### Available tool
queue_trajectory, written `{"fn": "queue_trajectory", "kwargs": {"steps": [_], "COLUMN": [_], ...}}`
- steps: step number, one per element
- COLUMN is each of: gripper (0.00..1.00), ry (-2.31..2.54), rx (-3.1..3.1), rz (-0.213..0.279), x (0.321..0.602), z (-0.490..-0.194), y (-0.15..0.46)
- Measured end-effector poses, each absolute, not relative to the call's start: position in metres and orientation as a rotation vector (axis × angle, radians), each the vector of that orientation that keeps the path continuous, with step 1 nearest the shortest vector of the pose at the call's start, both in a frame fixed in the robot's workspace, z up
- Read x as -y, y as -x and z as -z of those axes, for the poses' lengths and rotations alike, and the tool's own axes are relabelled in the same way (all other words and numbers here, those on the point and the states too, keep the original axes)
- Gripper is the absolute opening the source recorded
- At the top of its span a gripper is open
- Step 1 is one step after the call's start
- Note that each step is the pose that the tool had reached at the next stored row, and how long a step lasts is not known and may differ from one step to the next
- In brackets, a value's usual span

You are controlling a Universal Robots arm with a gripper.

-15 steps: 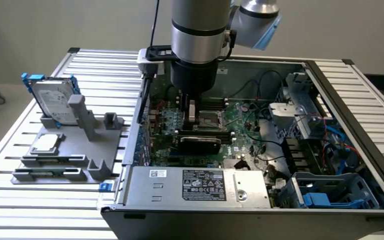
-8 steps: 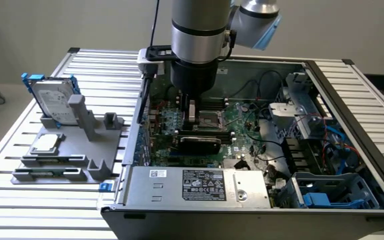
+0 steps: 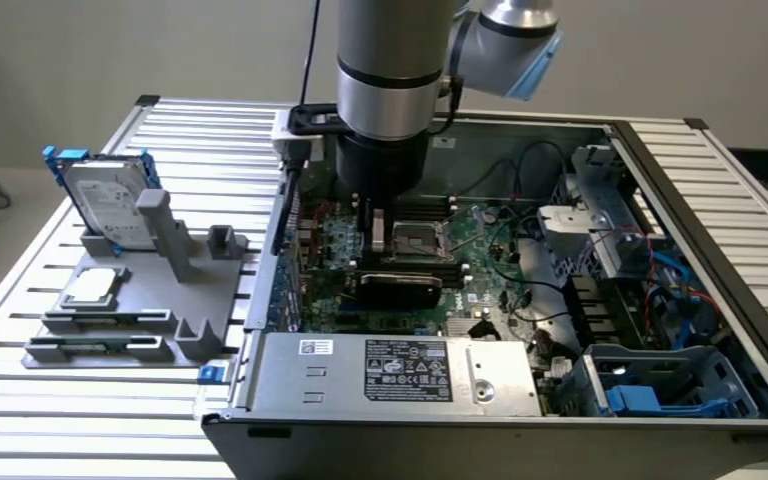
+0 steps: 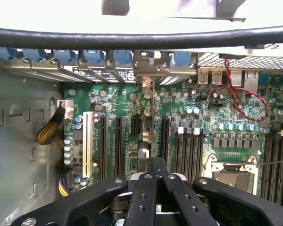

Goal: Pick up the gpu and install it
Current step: 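Press down on the gpu until it lock into place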

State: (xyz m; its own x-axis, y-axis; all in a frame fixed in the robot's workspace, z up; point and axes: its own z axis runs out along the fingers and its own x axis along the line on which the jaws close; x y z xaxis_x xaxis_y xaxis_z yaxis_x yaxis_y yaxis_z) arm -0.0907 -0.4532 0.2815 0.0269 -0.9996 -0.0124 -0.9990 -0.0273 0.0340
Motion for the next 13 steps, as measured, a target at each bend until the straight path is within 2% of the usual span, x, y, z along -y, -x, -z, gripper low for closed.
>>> {"fn": "queue_trajectory", "kwargs": {"steps": [13], "gripper": [0.11], "ry": [-2.242], "rx": [2.18], "rz": [0.056], "x": [0.4531], "z": [-0.2707], "y": [0.0908]}}
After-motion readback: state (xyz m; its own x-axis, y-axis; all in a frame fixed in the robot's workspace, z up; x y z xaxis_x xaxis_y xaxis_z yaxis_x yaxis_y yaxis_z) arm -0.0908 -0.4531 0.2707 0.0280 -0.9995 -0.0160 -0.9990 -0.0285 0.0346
